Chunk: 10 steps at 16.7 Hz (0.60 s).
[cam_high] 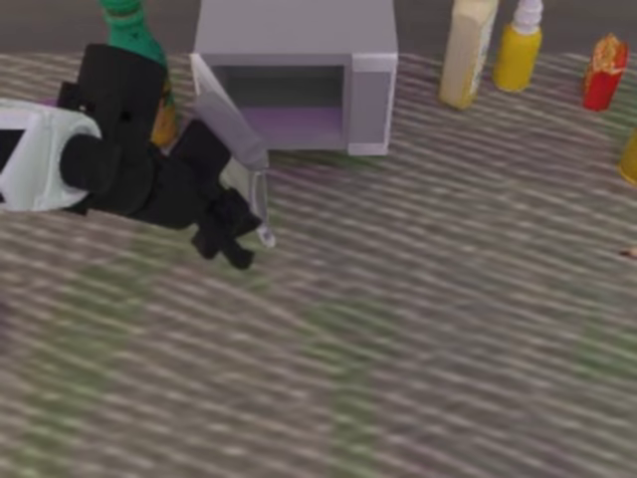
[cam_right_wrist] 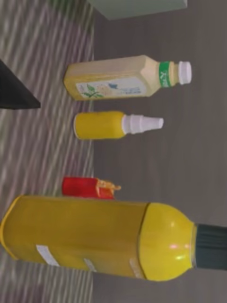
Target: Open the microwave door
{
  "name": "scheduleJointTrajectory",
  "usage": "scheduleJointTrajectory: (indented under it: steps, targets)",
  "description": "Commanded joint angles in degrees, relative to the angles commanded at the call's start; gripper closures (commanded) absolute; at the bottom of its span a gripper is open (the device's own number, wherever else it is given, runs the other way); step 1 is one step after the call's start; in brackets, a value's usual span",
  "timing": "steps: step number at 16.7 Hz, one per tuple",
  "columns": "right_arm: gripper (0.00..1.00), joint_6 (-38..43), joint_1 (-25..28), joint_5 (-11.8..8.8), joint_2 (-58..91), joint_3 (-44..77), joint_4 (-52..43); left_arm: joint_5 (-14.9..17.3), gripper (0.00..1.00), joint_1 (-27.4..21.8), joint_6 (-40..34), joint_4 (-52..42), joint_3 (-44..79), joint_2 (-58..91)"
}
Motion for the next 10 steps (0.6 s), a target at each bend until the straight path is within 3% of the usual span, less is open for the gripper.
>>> scheduleJointTrajectory:
  steps: [10]
  targets:
    - [0.00,0.0,0.0,0.0,0.0,0.0,0.0,1.4,1.00,0.6,2.1,-1.3,0.1,0.2]
